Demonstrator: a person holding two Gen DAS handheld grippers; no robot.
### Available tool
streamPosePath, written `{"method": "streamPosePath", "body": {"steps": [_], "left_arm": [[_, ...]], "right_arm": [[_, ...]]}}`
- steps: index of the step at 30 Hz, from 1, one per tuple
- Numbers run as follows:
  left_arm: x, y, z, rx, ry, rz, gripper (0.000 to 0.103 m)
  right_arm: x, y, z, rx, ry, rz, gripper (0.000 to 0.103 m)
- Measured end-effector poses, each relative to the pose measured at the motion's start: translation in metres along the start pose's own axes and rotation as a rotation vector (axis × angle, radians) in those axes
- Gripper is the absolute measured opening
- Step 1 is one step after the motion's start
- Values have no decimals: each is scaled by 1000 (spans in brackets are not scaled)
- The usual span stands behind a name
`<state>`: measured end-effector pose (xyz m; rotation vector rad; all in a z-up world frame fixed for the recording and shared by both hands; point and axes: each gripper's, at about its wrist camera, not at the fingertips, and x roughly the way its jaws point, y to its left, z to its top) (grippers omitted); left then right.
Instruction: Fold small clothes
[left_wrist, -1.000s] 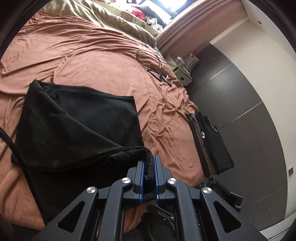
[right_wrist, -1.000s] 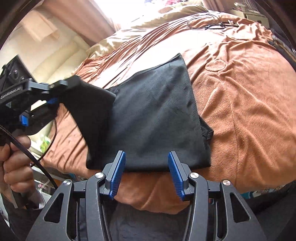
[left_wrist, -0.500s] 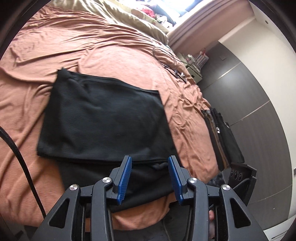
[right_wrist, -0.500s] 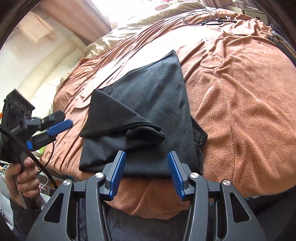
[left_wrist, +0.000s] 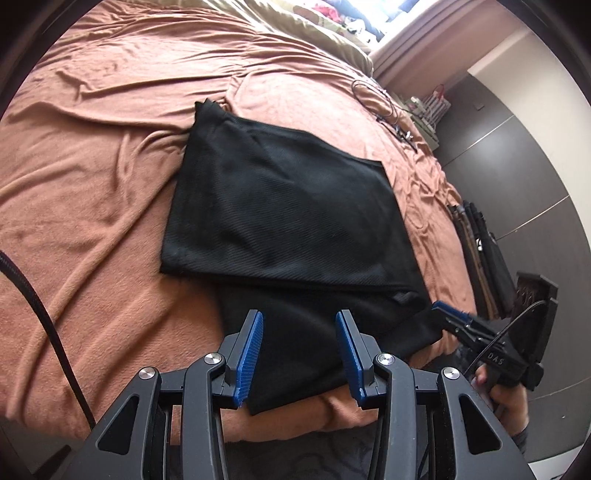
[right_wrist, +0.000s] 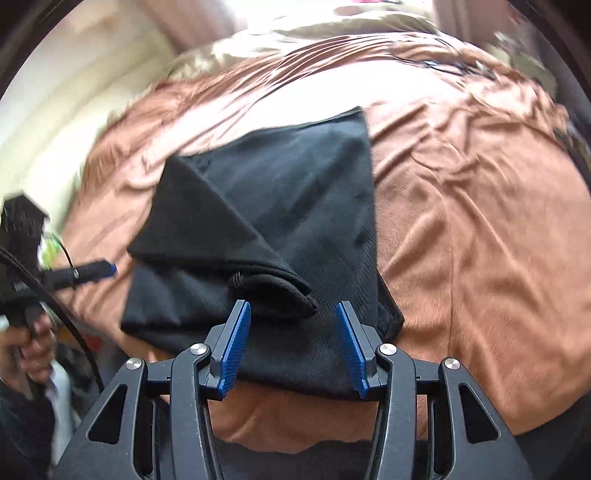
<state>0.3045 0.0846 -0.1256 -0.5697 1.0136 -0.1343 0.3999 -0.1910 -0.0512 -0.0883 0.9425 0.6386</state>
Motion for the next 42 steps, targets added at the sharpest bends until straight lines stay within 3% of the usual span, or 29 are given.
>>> {"method": "streamPosePath", "body": {"steps": [4,8,12,15,23,27,31,36,38,42], "left_arm": [[2,11,-7,-7,14,27,43],[9,19,-13,-22,37,44,42],[17,18,-17,-14,57,50,33],[18,18,-17,-20,29,56,29],[16,24,-16,-33,18,60,27],[23,20,-13,-25,20,68,26],[26,20,-15,-20,35,70,23],[25,22,-15,-28,39,79,22],[22,21,-15,-20,37,84,22],[18,17,-13,0,35,85,22]], "right_arm": [[8,24,10,-151,45,-87,46],[19,43,22,-255,80,-120,46],[32,62,32,-369,111,-140,46],[47,74,32,-474,141,-163,46],[46,75,25,-597,167,-125,46],[50,67,31,-585,162,-111,44],[51,67,39,-551,133,-53,35],[52,53,48,-456,122,26,6],[43,40,53,-369,95,83,6],[27,22,52,-263,84,108,5]]}}
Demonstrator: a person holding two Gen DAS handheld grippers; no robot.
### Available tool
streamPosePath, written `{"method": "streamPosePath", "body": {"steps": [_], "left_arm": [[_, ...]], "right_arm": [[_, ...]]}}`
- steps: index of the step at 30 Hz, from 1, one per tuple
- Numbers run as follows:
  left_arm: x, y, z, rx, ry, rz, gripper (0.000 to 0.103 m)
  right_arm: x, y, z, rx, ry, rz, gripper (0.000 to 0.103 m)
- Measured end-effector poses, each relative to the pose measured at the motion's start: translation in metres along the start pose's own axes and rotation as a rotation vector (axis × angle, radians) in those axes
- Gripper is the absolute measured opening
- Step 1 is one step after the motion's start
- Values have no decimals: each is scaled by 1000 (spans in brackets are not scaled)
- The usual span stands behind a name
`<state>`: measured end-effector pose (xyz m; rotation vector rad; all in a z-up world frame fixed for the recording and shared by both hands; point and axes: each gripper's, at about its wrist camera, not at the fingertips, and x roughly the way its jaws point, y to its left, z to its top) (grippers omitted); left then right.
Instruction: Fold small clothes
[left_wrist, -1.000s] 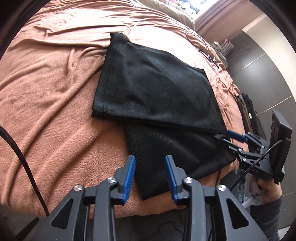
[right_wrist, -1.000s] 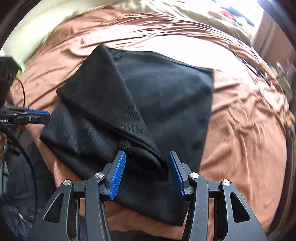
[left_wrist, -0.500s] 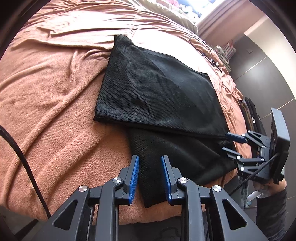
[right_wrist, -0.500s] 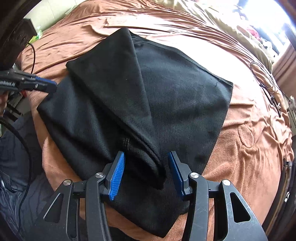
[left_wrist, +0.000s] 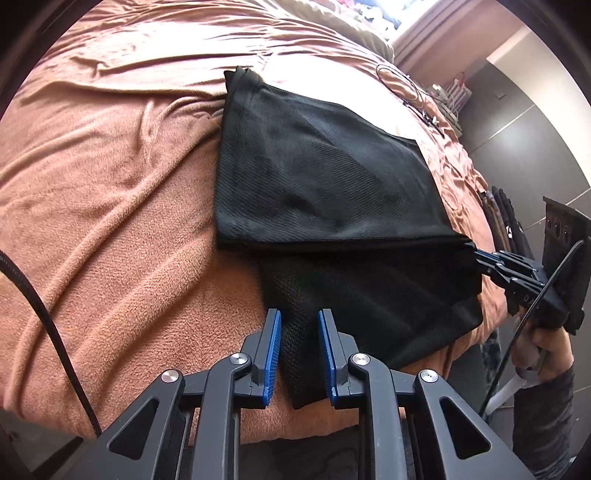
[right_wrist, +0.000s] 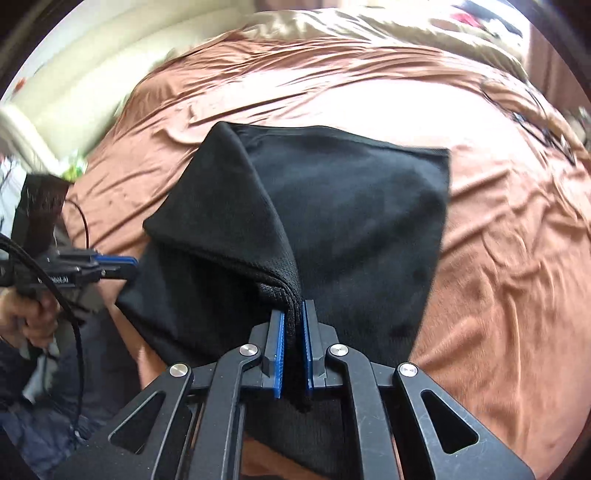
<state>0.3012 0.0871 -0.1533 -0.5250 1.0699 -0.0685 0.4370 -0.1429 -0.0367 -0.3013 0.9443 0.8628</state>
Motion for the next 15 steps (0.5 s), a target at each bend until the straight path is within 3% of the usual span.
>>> {"method": "streamPosePath", "body": {"steps": [4,15], "left_arm": [[-7,-5,2,19,-8,-4,22],[9,-23,1,61,35,23,22]], "right_arm": [[-10,-11,-13,108,18,33,5],[-32,-33,-43,196,-18,-20,5]]}}
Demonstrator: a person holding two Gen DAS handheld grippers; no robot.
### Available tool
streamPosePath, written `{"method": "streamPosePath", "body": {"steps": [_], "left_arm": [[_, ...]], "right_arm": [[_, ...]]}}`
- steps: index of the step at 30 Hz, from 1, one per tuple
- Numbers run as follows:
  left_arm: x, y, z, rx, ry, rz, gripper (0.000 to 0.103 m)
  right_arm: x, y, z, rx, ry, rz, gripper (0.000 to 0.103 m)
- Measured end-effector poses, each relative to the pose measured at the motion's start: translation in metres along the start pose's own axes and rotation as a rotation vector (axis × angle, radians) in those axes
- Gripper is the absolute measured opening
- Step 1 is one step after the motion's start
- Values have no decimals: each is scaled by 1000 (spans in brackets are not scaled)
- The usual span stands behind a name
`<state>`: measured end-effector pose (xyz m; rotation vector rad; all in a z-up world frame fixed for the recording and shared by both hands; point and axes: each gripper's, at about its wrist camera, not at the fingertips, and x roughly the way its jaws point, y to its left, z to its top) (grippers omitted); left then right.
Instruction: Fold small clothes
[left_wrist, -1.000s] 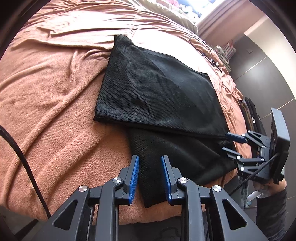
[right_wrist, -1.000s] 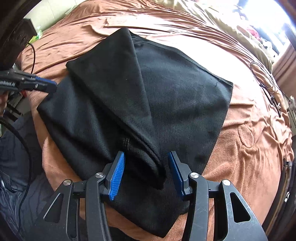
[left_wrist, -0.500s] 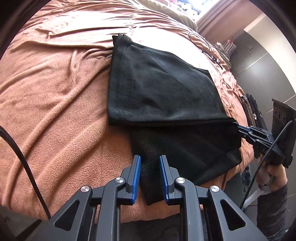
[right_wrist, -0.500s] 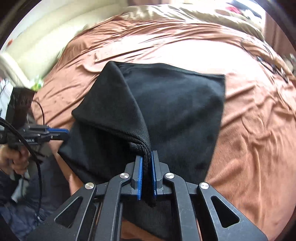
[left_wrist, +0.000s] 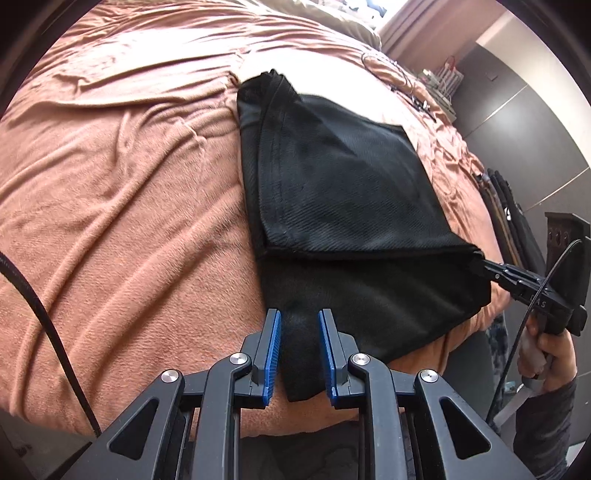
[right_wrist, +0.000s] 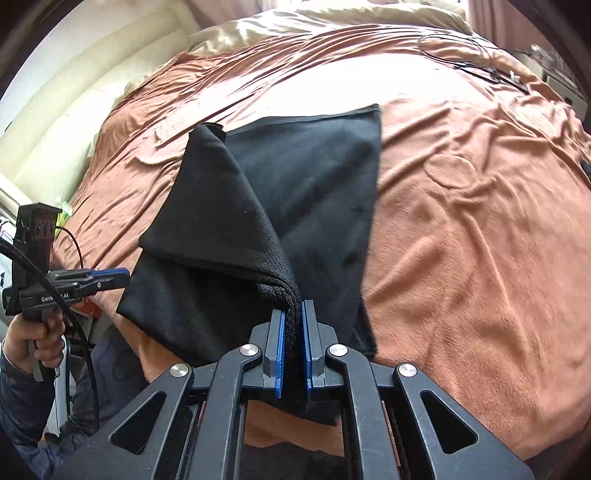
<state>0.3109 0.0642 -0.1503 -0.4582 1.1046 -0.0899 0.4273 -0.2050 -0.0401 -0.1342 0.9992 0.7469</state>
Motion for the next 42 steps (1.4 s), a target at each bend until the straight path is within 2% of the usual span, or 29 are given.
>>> {"method": "streamPosePath", "body": {"steps": [6,11,14,16,18,19,25,30,35,42], "left_arm": [[10,-1,-4,0,22,8,22],[12,0,-2,-4,29,11,22],[8,2,0,-16,23,-16,22],[1,7,2,-20,2,-37,22],[-6,11,4,-25,-19,-46,22],[-8,13,5,-28,-23,-45,22],[-7,26,1,-63,-25,-82,22],[-14,45,-5,-103,-45,-121,22],[-30,68,-5,-137,-75,-133,22],[-43,92,-1,-169,-103,-140,22]], "right_arm": [[-4,-6,-9,37,5,-4,5],[4,2,-12,-10,38,-64,5],[4,14,-10,-48,51,-103,9],[-1,25,-7,-93,50,-132,22],[-5,36,-6,-129,43,-159,59],[-8,42,-4,-151,33,-176,62],[-2,89,6,-292,34,-223,62],[18,123,16,-391,64,-198,61],[42,150,27,-474,93,-172,49],[83,173,38,-577,135,-183,47]]}}
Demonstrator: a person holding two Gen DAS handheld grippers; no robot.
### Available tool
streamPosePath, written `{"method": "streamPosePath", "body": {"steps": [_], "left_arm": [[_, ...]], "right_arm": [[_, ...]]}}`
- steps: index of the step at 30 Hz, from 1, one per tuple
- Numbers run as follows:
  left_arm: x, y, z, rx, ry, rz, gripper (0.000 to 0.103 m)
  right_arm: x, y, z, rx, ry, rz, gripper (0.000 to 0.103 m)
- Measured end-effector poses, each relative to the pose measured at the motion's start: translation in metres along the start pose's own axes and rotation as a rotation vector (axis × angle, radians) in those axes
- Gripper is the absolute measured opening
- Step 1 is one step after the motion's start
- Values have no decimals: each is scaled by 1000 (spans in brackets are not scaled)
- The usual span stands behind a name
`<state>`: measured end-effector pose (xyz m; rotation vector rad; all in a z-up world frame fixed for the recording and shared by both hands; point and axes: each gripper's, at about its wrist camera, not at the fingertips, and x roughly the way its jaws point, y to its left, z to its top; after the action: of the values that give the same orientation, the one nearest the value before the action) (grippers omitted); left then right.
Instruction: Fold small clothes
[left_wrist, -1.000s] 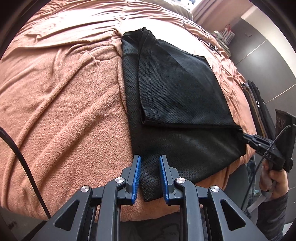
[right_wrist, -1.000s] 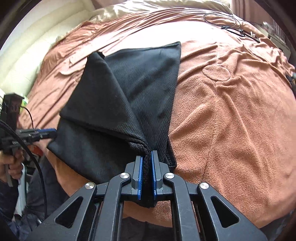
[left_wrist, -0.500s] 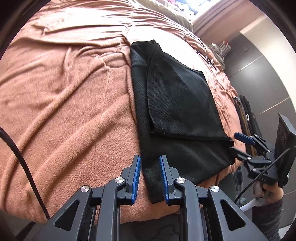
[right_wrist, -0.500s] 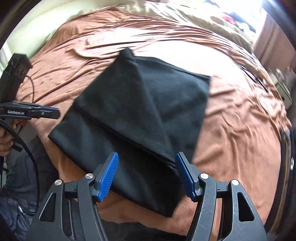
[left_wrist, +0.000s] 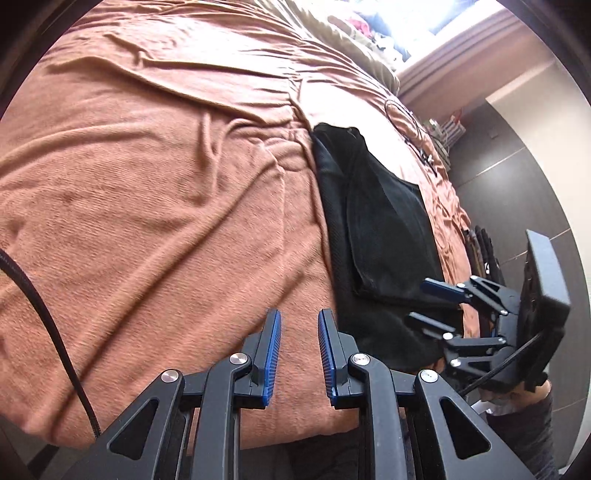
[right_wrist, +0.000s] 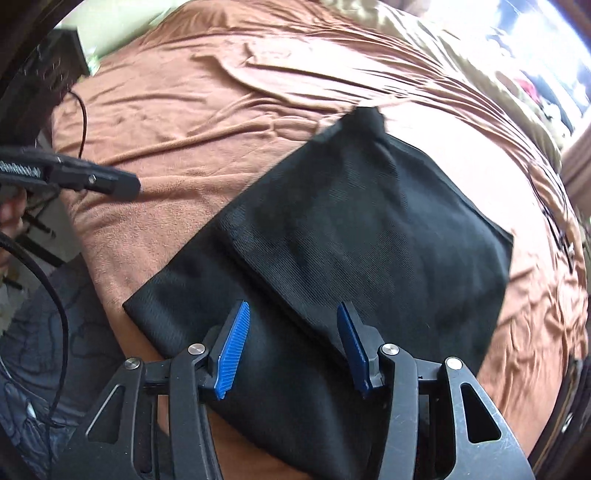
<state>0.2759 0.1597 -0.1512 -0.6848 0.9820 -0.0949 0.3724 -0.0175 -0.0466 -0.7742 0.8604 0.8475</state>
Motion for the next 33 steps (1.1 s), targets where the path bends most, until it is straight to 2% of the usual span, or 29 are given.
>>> {"method": "streamPosePath", "body": {"steps": [4,5,7,8,9,14,22,33], "left_arm": [[-3,8,4,-20,-7,-7,22],[-4,10,5,-23,-8,-8,22],[-5,13,7,-25,-10,-9,22],[-5,13,7,-25,-9,-7,22],[-5,14,8,-24,-8,-7,22],[-1,9,14,-13,-1,-10,22],[16,-5,25,-3,17,-11,22],[47,-32,43,29,42,23,22]], "right_arm": [[18,5,10,-38,29,-12,45],[22,5,12,-45,32,-18,42],[27,4,16,-37,24,-11,26],[27,3,19,-27,18,-7,12],[27,1,21,-20,14,-5,3],[12,-21,28,42,-51,12,1],[-17,-80,23,194,-152,8,0],[-22,-157,-6,398,-197,8,0]]}}
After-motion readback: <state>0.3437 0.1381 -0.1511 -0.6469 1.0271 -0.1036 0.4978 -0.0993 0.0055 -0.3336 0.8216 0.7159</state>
